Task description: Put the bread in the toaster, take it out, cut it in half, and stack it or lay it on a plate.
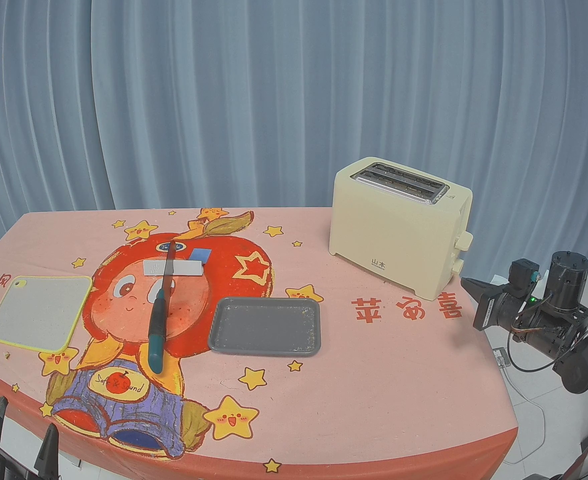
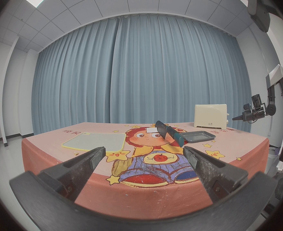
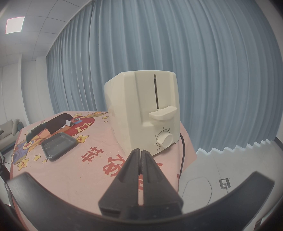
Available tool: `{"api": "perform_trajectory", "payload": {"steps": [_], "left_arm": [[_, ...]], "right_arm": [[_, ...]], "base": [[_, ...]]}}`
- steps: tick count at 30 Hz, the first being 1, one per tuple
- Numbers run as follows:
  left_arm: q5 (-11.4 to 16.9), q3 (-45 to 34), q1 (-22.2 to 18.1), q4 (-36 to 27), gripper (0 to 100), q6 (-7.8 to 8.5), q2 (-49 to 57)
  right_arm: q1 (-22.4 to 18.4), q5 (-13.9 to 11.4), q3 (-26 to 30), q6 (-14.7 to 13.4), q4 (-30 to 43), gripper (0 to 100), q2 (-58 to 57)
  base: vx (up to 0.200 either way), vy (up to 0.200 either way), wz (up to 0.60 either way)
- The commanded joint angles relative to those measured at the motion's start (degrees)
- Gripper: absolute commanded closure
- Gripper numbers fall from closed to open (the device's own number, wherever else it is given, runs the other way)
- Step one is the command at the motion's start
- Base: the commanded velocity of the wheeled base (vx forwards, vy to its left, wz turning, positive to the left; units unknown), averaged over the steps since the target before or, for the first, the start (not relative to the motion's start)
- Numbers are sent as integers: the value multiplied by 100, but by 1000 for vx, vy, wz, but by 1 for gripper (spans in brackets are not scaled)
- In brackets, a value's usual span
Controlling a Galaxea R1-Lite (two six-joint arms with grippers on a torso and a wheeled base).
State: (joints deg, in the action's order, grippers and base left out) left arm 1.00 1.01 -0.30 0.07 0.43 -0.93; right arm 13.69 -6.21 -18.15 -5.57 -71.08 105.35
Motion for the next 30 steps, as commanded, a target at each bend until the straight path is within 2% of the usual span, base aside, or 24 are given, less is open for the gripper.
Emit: {"api": "perform_trajectory", "payload": {"steps": [1, 22, 30], "left_arm": [[-3, -101, -5, 1, 0, 1, 84], [6, -101, -5, 1, 0, -8, 84], [6, -101, 4, 1, 0, -8, 84]], "right_arm": [[11, -4, -39, -5, -11, 100, 38], [-51, -12, -303, -23, -28, 100, 117], [-51, -12, -171, -5, -28, 100, 65]], "base": [[0, 0, 0], [0, 0, 0], [0, 0, 0]]}}
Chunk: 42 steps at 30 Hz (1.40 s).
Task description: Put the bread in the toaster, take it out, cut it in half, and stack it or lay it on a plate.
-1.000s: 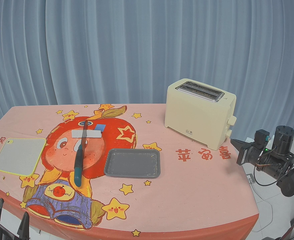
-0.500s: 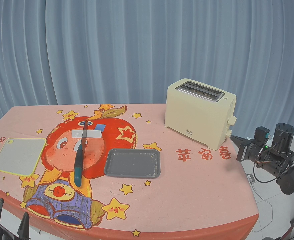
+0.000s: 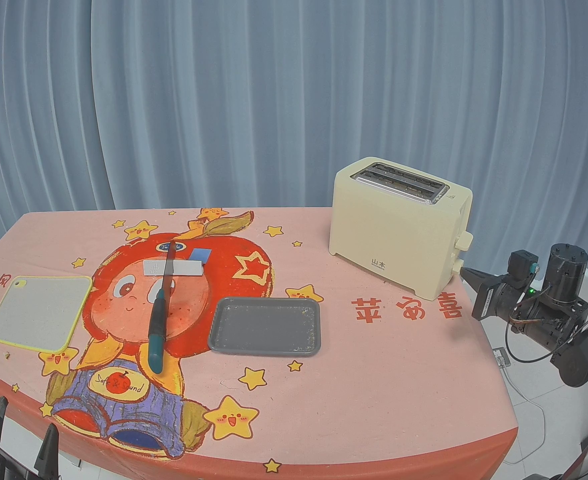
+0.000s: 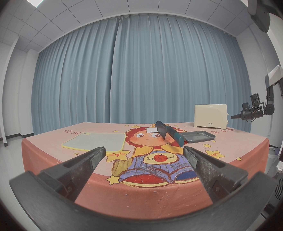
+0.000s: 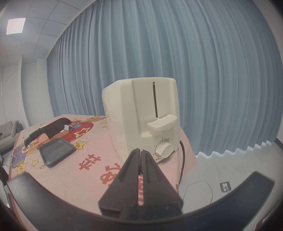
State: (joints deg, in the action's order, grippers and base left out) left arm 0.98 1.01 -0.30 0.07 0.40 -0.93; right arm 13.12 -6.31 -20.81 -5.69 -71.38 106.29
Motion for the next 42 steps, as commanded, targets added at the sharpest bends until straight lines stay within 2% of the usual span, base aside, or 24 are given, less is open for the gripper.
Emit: {"api": "perform_trajectory", "payload": {"steps": [1, 30, 42], "left_arm": [[-1, -101, -5, 1, 0, 4, 84], [-1, -101, -5, 1, 0, -5, 84], [-1, -101, -5, 1, 0, -5, 84]], "right_arm": [[7, -1, 121, 7, 1, 100, -38], [-169, -1, -283, 42, 45, 100, 278], [-222, 7, -705, 42, 98, 100, 726]], "base": [[0, 0, 0], [0, 0, 0], [0, 0, 0]]}}
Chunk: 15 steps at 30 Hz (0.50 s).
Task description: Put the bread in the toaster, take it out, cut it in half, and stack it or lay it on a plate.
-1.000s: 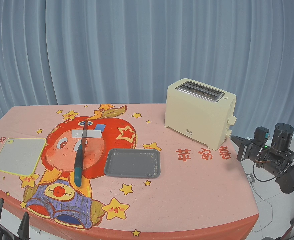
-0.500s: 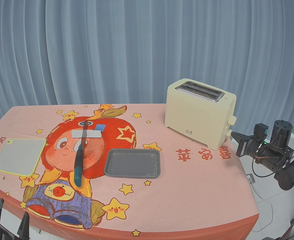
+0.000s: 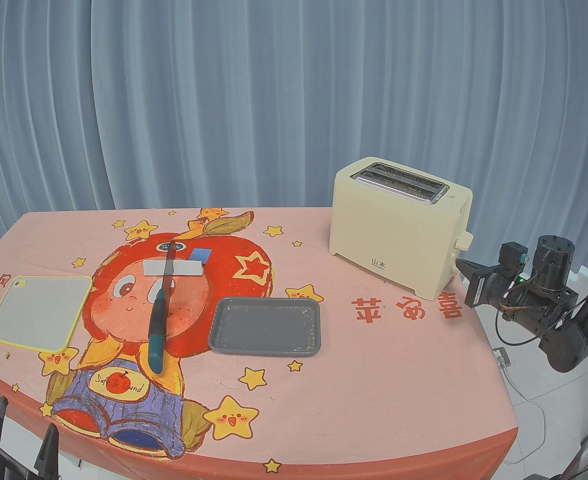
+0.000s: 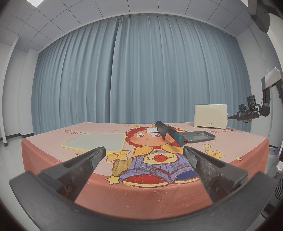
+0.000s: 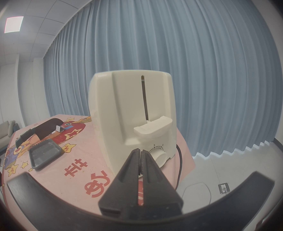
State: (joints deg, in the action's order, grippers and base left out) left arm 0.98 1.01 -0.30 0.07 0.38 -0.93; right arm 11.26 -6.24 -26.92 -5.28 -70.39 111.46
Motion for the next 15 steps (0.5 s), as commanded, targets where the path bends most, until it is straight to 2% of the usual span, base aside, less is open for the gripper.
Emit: {"api": "perform_trajectory", "payload": {"steps": [1, 7, 15], "left_arm": [[8, -101, -5, 1, 0, 6, 84], [8, -101, -5, 1, 0, 6, 84], [8, -101, -5, 1, 0, -3, 84]], "right_arm": [[-45, 0, -112, 9, -1, 100, 254], [-177, 0, -191, 27, -72, 100, 421], [-142, 0, -130, 27, -72, 100, 429]], "base": [[0, 0, 0], [0, 0, 0], [0, 0, 0]]}}
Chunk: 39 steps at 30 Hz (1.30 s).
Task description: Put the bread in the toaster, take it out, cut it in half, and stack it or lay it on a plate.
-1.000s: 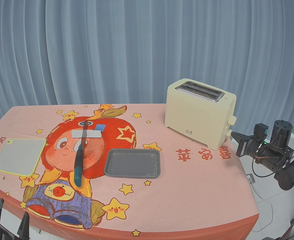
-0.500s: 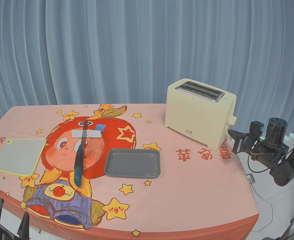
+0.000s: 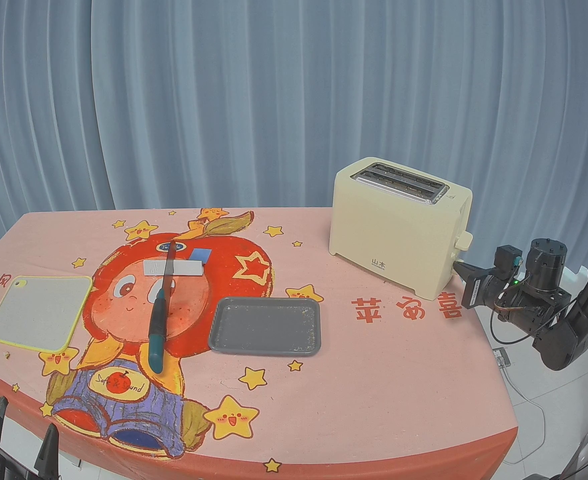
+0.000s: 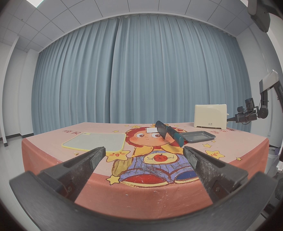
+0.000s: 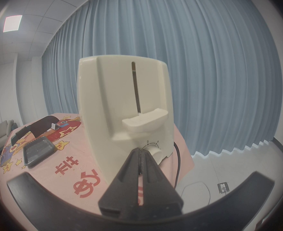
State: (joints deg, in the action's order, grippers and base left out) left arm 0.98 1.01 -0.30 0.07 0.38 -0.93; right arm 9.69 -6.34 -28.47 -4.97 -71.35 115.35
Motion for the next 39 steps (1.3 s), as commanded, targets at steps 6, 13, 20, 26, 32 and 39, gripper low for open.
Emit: {"api": "perform_trajectory", "payload": {"steps": [6, 13, 20, 26, 32, 39], "left_arm": [[8, -101, -5, 1, 0, -3, 84], [-1, -101, -5, 1, 0, -3, 84], [-1, -101, -5, 1, 0, -3, 84], [-1, -101, -5, 1, 0, 6, 84], [-1, -101, -5, 1, 0, 6, 84], [-1, -101, -5, 1, 0, 6, 84]], "right_arm": [[6, 10, 96, -4, 16, 100, 49], [15, 10, 157, 14, 16, 100, 40], [24, 10, 210, 14, 16, 100, 40], [42, 10, 280, 23, 7, 100, 14], [129, 19, 447, 40, -2, 100, -91], [253, 98, 728, 23, -10, 100, -461]], "base": [[0, 0, 0], [0, 0, 0], [0, 0, 0], [0, 0, 0], [0, 0, 0], [0, 0, 0]]}}
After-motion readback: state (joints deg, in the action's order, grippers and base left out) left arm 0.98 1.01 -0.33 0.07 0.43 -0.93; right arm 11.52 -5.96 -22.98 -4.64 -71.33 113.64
